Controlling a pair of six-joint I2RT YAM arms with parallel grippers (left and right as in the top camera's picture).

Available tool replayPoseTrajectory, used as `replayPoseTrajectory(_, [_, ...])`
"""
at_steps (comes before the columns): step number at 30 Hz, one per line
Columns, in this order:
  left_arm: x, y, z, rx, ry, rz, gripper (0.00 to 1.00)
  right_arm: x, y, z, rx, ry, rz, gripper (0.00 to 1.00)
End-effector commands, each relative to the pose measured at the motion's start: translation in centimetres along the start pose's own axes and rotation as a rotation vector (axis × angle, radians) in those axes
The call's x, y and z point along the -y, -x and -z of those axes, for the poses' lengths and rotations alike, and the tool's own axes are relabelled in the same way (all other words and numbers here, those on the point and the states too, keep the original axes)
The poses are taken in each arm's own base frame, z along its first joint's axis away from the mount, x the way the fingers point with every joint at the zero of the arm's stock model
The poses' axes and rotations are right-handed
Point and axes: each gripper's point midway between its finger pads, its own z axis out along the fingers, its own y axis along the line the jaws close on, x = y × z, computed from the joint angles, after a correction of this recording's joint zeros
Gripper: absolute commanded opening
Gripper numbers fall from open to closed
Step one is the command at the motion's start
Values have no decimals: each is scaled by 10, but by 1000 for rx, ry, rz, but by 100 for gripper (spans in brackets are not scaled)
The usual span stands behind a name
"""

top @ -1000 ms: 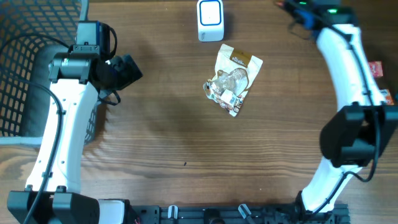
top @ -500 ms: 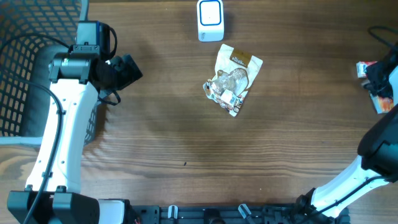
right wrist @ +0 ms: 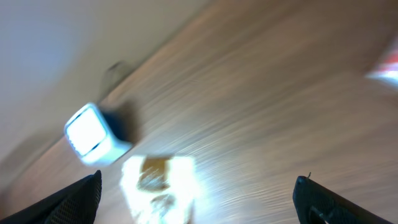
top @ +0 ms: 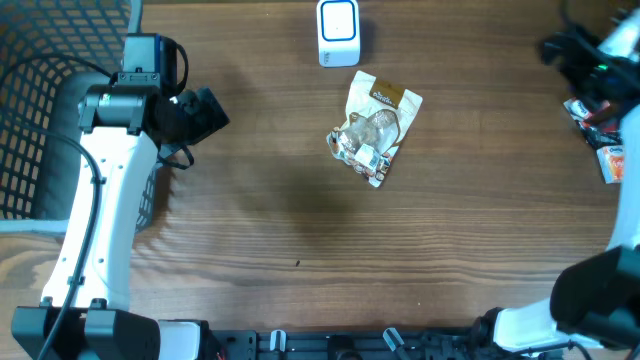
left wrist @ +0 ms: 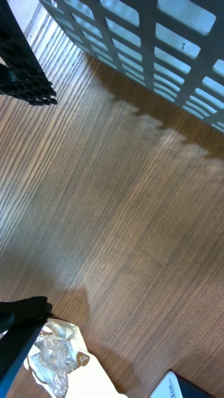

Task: Scan the item barcode
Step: 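Carry the hex wrench packet right and drop it off the table, then return the right gripper and grasp the Dried Food bag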

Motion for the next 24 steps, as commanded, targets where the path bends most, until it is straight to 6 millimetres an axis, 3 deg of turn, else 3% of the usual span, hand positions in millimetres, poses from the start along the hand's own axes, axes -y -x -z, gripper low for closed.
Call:
replayPoseTrajectory(1, [-4,2,-1,7,17,20,100,-66,-58,-29,-166,124,99,100])
replayPoseTrajectory(4, [-4,2,-1,7,17,20,100,-110,-125,-71,-292,144,217,100])
replayPoseTrajectory(8, [-4,2,-1,7,17,20,100,-111,-228,-144,-420,-137,110,100])
replayPoseTrajectory(11, [-4,2,-1,7,17,20,100,-106,-259,-163,-477,-184,111,100])
replayPoseTrajectory(14, [-4,2,-1,7,17,20,100,-86,-265,-176,-465,-263,126,100])
replayPoseTrajectory(17, [-4,2,-1,7,17,20,100,-51,-271,-179,-454,-405,159,100])
replayPoseTrajectory(20, [-4,2,-1,7,17,20,100,-32,-273,-164,-475,-500,181,100])
replayPoseTrajectory(24, [-4,2,-1,7,17,20,100,-19,-251,-132,-421,-624,235,100])
